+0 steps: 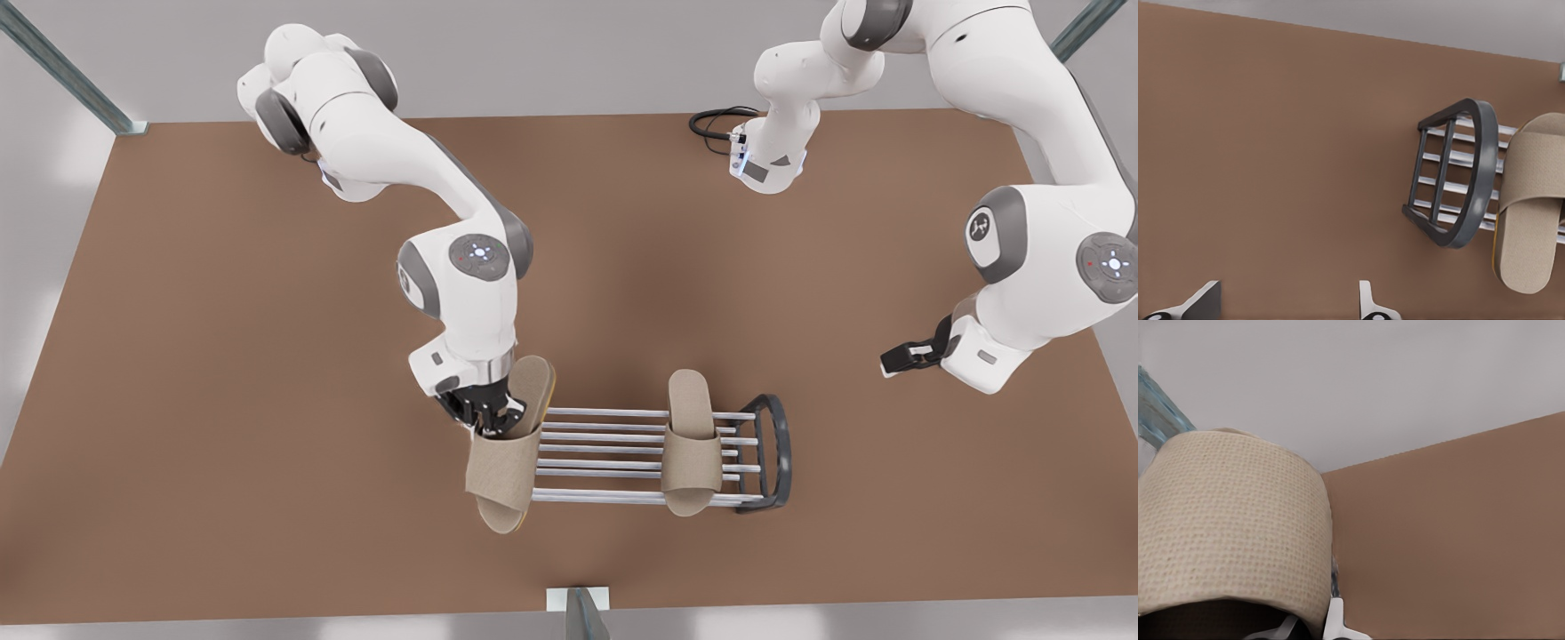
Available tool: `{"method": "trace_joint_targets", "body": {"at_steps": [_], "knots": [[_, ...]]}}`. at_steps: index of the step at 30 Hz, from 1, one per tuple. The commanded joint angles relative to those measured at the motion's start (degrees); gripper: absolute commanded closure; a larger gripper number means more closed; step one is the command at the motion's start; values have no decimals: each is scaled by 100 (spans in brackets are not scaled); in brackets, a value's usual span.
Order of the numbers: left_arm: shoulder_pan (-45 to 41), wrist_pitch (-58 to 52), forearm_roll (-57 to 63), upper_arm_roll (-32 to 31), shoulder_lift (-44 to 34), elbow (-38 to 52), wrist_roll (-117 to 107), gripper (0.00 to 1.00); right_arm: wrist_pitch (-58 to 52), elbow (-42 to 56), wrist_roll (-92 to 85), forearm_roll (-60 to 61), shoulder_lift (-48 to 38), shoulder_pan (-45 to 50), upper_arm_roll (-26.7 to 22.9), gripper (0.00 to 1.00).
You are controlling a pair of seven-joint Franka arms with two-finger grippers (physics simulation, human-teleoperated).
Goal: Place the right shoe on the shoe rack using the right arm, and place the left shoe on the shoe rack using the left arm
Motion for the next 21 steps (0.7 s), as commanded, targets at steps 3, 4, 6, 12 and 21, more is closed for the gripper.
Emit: {"method": "trace_joint_targets", "body": {"at_steps": [3,4,6,12,21], "knots": [[-18,5,11,-1,-6,3,433,0,744,4,2554,-23,61,206,6,79],[9,5,20,-1,-6,3,450,0,762,4,2633,-23,122,224,24,79],[-35,5,20,-1,2,-6,407,0,866,4,2651,-23,210,303,-2,79],[-35,13,20,-10,2,3,398,0,1271,-5,2730,-23,492,426,-11,79],[-35,22,28,-10,11,3,398,0,1359,-75,2590,-41,869,470,-11,79]]}}
